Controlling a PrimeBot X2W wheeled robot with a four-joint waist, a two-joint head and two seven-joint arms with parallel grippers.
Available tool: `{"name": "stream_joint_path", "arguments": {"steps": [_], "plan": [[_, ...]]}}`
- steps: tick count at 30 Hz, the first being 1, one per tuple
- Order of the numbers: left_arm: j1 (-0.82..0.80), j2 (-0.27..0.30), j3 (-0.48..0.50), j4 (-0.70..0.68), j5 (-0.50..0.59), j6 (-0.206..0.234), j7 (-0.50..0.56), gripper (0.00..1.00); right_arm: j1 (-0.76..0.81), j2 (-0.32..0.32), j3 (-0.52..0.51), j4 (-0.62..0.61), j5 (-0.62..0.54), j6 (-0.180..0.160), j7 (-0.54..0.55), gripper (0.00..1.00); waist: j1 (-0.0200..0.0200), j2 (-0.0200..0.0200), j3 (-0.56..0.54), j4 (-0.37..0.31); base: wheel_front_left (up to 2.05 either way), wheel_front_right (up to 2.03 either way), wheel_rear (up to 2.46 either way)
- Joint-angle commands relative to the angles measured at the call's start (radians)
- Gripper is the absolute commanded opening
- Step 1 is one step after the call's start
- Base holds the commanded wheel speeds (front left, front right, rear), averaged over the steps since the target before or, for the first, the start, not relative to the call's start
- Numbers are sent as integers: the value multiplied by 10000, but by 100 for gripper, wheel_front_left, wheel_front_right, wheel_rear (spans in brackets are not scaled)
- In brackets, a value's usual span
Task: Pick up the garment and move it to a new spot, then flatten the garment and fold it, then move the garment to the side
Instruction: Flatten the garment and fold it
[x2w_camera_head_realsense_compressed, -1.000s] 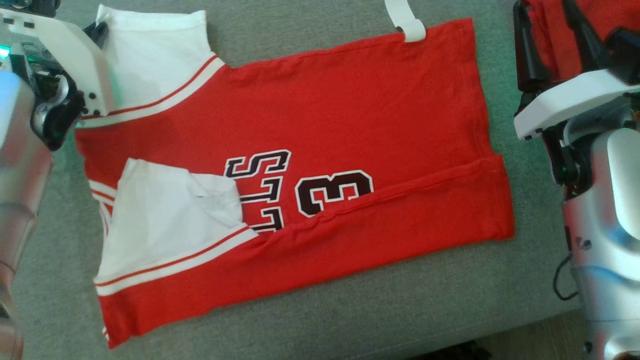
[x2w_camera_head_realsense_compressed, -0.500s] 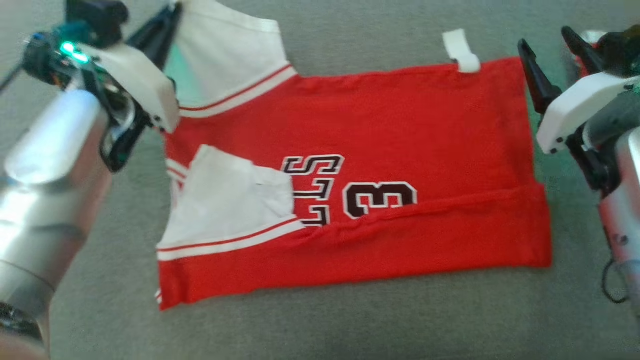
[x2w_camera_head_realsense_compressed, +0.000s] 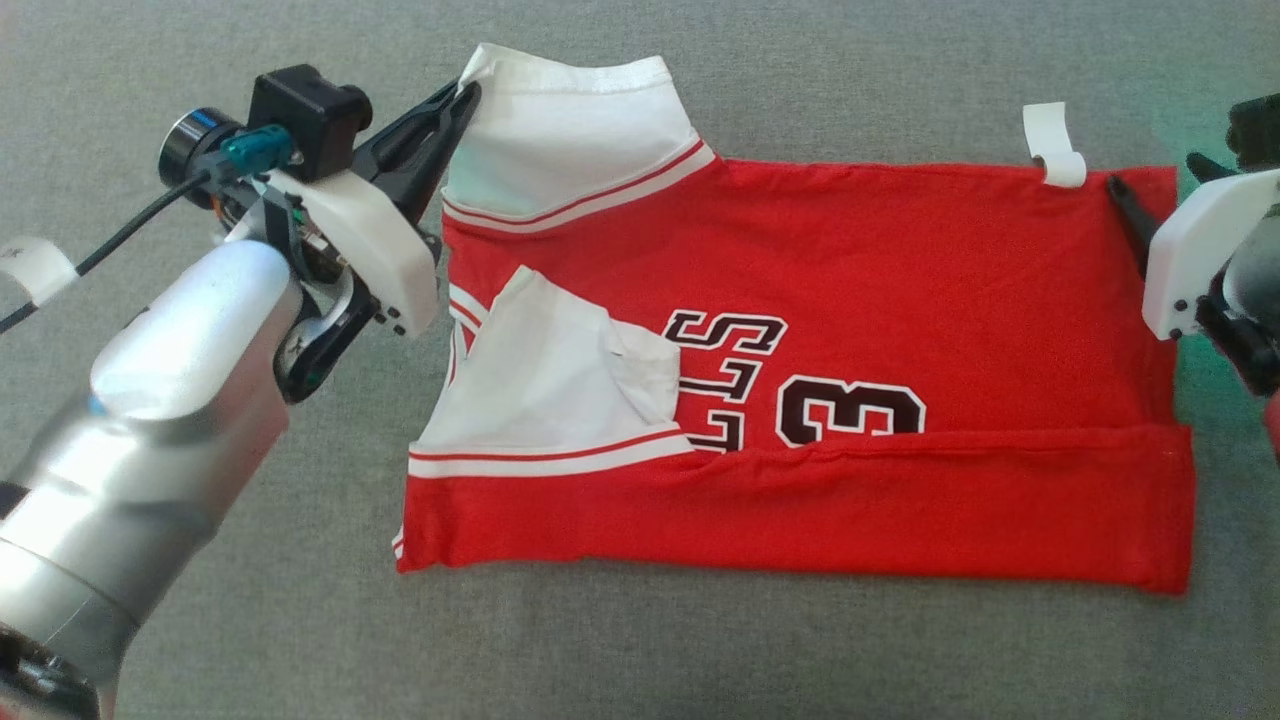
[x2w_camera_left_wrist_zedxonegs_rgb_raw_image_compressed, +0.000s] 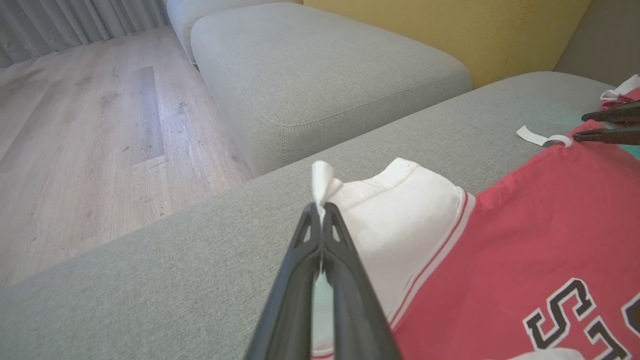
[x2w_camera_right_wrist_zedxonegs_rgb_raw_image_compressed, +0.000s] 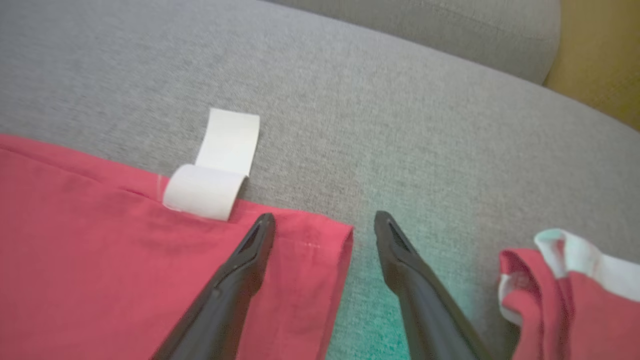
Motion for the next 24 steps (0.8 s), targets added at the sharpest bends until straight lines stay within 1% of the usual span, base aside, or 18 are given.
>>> {"name": "stream_joint_path", "arguments": {"steps": [1, 5, 12, 13, 14, 15, 16, 19, 24], "plan": [[-349, 314, 357, -244, -26, 18, -66, 0, -275, -252, 152, -41, 110, -9, 60, 100, 1, 0, 13, 16, 0, 0, 0], [-406, 341, 300, -223, -61, 18, -34, 0, -431, -265, 590, 436, 215, -9, 243, 100, 1, 0, 22, -7, 0, 0, 0], [-649, 299, 277, -175, -118, 17, 57, 0, -822, -308, 1181, 837, 457, -9, 235, 100, 1, 0, 263, -18, 0, 0, 0], [-689, 282, 273, -159, -116, 17, 61, 0, -876, -311, 1277, 895, 500, -9, 285, 95, 1, 0, 307, -13, 0, 0, 0], [-733, 268, 272, -137, -114, 17, 64, 0, -929, -312, 1368, 952, 556, -9, 348, 49, 1, 0, 352, -11, 0, 0, 0], [-778, 257, 280, -100, -120, 24, 70, 0, -979, -303, 1456, 1008, 636, -9, 430, 22, 1, 0, 395, -13, 0, 0, 0], [-823, 247, 306, -51, -137, 42, 69, 0, -1027, -283, 1557, 1024, 743, -9, 482, 0, 1, 0, 434, -21, 0, 0, 0], [-945, 225, 377, 125, -171, 90, 22, 0, -1235, -255, 1584, 1073, 1094, -9, 324, 0, 1, 0, 508, -58, 0, 0, 0], [-1175, 262, 496, 575, -216, 117, -67, 0, -1743, -167, 1350, 1156, 1442, -9, -522, 0, 1, 0, 528, -222, 0, 0, 0]]}}
